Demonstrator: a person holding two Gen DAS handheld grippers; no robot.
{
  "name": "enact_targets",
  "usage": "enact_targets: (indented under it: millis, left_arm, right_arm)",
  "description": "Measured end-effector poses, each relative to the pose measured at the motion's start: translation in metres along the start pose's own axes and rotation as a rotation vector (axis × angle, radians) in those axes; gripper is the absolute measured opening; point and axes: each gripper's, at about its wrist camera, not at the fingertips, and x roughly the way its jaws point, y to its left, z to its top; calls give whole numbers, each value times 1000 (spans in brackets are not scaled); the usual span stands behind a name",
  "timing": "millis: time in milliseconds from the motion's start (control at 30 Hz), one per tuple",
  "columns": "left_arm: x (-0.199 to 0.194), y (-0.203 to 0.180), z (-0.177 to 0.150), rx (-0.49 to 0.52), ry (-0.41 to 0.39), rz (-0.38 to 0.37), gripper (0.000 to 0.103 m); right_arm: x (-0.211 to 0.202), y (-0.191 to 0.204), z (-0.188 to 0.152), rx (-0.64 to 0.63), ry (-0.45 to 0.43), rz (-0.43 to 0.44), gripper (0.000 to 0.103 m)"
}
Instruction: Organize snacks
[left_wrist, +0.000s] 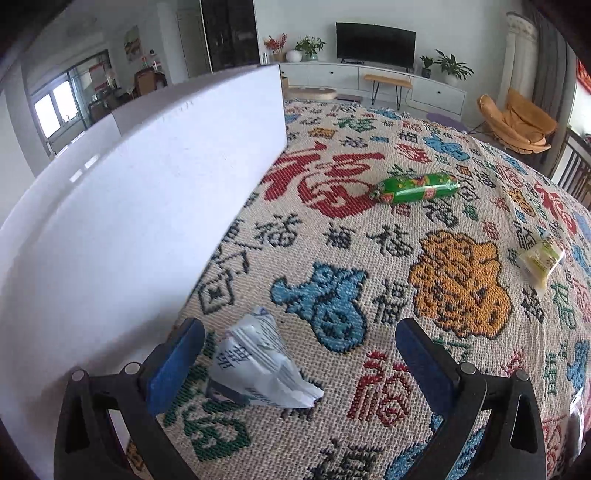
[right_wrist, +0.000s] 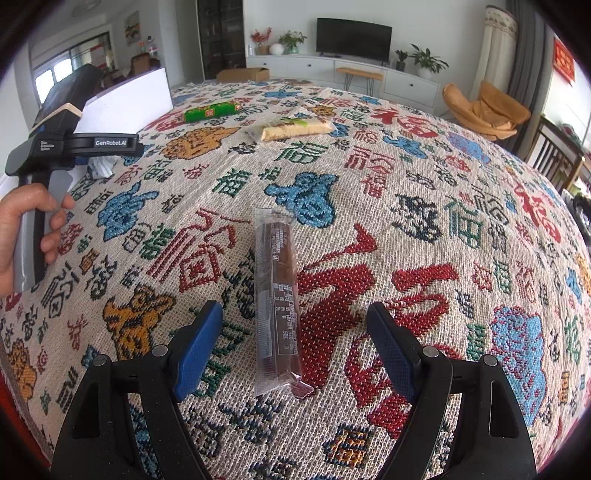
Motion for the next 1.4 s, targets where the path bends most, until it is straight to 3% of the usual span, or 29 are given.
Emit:
enact_targets:
  millis: [67, 133, 167, 267, 400, 533, 600, 667, 733, 800, 833, 900, 1000, 1033, 1400]
  left_arm:
    - [-2, 2, -1, -14, -12, -41, 87]
    - [-8, 5, -3, -24, -45, -39, 45]
    - [-11, 6, -5, -19, -56, -61, 38]
    - [-17, 3, -13, 18, -59, -118, 36]
    - [-53, -6, -41, 86, -68, -270, 36]
    - [-95, -25, -78, 226, -47, -430, 37]
    - [-103, -31, -95, 263, -13, -459, 38]
    - [-101, -33, -108, 265, 30, -464, 50]
    - [-99, -32, -114, 255, 33, -477, 70]
    - [-99, -31, -114, 234, 39, -433, 91]
    - [-97, -29, -115, 226, 43, -418, 95]
    - [-95, -30, -119, 254, 30, -398, 96]
    - [-93, -45, -132, 377, 32, -281, 103]
    - [-96, -45, -135, 379, 10, -273, 103]
    - [-95, -38, -137, 355, 20, -284, 103]
  right_arm:
    - [0, 0, 0, -1, 0, 0, 83]
    - [0, 0, 0, 0, 0, 0, 83]
    - [0, 0, 0, 0, 0, 0, 83]
    - [0, 0, 0, 0, 0, 0, 83]
    - [0, 0, 0, 0, 0, 0, 83]
    - [0, 0, 0, 0, 0, 0, 83]
    - [0, 0, 0, 0, 0, 0, 83]
    - [0, 0, 0, 0, 0, 0, 83]
    - [0, 0, 0, 0, 0, 0, 83]
    - [0, 0, 0, 1, -1, 0, 83]
    - [0, 0, 0, 1, 0, 1, 83]
    - [0, -1, 1, 3, 0, 1, 83]
    - [0, -1, 1, 3, 0, 1, 83]
    - [0, -1, 1, 3, 0, 1, 83]
    - [0, -1, 1, 3, 0, 1, 83]
